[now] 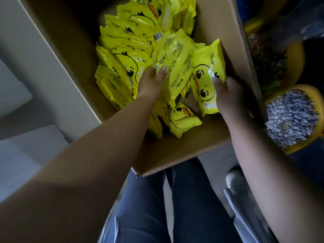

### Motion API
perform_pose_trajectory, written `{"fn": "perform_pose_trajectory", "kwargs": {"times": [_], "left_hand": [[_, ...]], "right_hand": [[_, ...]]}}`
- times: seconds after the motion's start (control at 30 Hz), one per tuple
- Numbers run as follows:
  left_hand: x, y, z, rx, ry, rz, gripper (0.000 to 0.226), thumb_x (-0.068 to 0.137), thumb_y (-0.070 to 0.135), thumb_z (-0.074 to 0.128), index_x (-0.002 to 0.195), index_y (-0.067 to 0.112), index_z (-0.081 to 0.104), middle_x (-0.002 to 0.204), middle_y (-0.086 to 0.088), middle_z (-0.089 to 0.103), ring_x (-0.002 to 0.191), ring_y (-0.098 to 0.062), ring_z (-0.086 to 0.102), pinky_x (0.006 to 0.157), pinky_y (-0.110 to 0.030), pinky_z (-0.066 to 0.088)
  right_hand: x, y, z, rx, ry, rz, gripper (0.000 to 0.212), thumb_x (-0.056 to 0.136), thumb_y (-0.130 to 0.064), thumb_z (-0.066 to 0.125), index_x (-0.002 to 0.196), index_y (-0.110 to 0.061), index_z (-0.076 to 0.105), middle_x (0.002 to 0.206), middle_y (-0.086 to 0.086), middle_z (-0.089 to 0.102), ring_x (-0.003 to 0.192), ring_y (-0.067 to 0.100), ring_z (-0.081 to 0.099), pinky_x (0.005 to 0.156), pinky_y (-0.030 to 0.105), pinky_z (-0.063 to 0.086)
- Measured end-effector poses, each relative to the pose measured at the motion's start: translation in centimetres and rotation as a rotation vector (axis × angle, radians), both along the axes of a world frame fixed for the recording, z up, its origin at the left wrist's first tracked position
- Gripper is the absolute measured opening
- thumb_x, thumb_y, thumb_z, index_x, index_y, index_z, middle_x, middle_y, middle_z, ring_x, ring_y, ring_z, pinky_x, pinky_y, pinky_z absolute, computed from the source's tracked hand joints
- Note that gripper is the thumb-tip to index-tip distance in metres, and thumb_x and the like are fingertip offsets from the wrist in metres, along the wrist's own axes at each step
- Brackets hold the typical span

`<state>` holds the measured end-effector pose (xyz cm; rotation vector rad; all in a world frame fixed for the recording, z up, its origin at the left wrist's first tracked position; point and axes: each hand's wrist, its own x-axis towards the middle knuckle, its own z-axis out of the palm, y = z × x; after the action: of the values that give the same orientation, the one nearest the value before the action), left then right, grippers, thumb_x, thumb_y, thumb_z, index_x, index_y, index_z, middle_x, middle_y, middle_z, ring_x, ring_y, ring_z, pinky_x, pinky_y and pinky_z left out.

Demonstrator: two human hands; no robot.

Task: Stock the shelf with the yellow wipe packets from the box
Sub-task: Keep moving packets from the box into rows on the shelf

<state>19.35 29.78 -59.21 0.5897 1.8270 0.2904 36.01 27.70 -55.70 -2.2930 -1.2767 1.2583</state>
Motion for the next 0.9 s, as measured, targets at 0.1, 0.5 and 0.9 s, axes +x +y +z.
{"fn": "perform_pose_trajectory", "kwargs": {"times": [0.1,0.5,0.9], "left_hand": [[0.0,1.4,-1.9,-0.057,0.025,-0.04,0.056,0.087,0.041,0.058,0.13,0.007,0.045,0.135,-0.007,0.049,0.123,-0.022,0.046,0.1,-0.034,0.039],[-1.9,1.0,5.3,0.318,0.216,-0.225,0.015,0.084,0.027,0.066,0.073,0.016,0.063,0.063,0.002,0.049,0.06,-0.014,0.043,0.052,-0.018,0.032],[-4.0,1.8,2.1,0.12,0.178,-0.059,0.047,0.091,0.035,0.054,0.13,0.011,0.049,0.135,-0.009,0.049,0.125,-0.02,0.045,0.1,-0.03,0.039]], "right_hand": [[0.2,-0.1,-0.5,0.015,0.027,-0.024,0.028,0.097,-0.021,0.044,0.101,0.002,0.06,0.087,0.005,0.055,0.083,0.012,0.049,0.057,0.017,0.033],[-0.1,0.5,3.5,0.155,0.009,0.035,0.037,0.096,-0.024,0.046,0.061,-0.024,0.036,0.056,-0.006,0.035,0.05,0.003,0.032,0.046,0.012,0.024],[-0.3,0.0,1.7,0.019,0.029,0.043,0.037,0.097,-0.027,0.045,0.061,-0.021,0.035,0.055,-0.003,0.033,0.049,0.008,0.03,0.045,0.017,0.021]]}}
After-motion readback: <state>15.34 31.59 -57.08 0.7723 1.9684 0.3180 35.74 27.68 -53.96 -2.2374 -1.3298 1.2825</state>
